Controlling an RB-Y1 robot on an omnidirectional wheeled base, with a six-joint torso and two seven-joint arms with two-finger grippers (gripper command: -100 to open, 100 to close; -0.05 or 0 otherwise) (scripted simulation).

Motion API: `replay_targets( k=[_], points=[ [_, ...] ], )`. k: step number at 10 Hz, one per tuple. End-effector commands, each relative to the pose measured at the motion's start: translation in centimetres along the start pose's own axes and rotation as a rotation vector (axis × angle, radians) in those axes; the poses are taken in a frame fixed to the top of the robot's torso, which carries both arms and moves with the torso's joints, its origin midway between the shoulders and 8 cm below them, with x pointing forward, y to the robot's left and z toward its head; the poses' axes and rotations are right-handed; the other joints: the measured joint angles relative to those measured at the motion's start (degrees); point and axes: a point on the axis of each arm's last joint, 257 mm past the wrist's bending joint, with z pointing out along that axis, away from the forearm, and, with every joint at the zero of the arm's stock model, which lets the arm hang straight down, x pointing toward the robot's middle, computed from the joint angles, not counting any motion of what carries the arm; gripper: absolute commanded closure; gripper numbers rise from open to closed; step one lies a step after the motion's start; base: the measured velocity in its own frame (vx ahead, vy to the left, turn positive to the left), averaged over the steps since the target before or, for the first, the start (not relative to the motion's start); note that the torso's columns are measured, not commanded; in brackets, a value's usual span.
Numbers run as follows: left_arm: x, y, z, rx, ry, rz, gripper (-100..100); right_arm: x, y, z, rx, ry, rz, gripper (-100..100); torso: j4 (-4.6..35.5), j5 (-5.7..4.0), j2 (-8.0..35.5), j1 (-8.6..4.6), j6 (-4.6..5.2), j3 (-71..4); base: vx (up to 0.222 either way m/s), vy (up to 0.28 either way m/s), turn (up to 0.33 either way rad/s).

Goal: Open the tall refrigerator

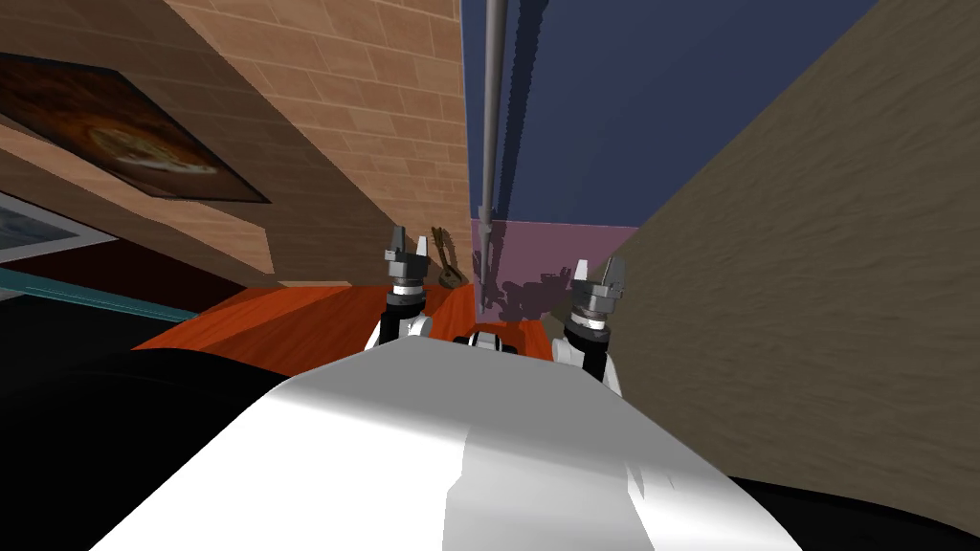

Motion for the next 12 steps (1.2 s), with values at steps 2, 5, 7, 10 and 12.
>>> replay_targets(
  k=[2, 5, 7, 10, 12],
  points=[
    [0.0, 0.0, 0.0, 0.0, 0.0, 0.0, 0, 2.4, 0.5, 0.8, -0.046, 0.123, -0.184, -100, 0.03, -0.01, 0.07, -0.03, -0.01, 0.02, 0.025, 0.081, -0.133],
    [0.0, 0.0, 0.0, 0.0, 0.0, 0.0, 0, 3.8, 0.8, 1.3, -0.087, 0.185, -0.31, -100, 0.03, 0.0, 0.05, -0.01, -0.01, 0.01, 0.028, 0.1, -0.127],
    [0.0, 0.0, 0.0, 0.0, 0.0, 0.0, 0, 5.1, 1.1, 1.7, -0.138, 0.238, -0.436, -100, 0.04, -0.05, 0.07, -0.17, 0.01, 0.03, 0.033, 0.082, -0.138],
    [0.0, 0.0, 0.0, 0.0, 0.0, 0.0, 0, 6.1, 1.1, 1.9, -0.168, 0.276, -0.527, -100, 0.04, -0.03, 0.11, -0.09, 0.01, 0.05, 0.018, 0.074, -0.102],
    [0.0, 0.0, 0.0, 0.0, 0.0, 0.0, 0, 7.4, 1.5, 2.3, -0.232, 0.321, -0.656, -100, 0.04, -0.03, 0.08, -0.07, 0.01, 0.03, 0.021, 0.093, -0.177]
  ],
)
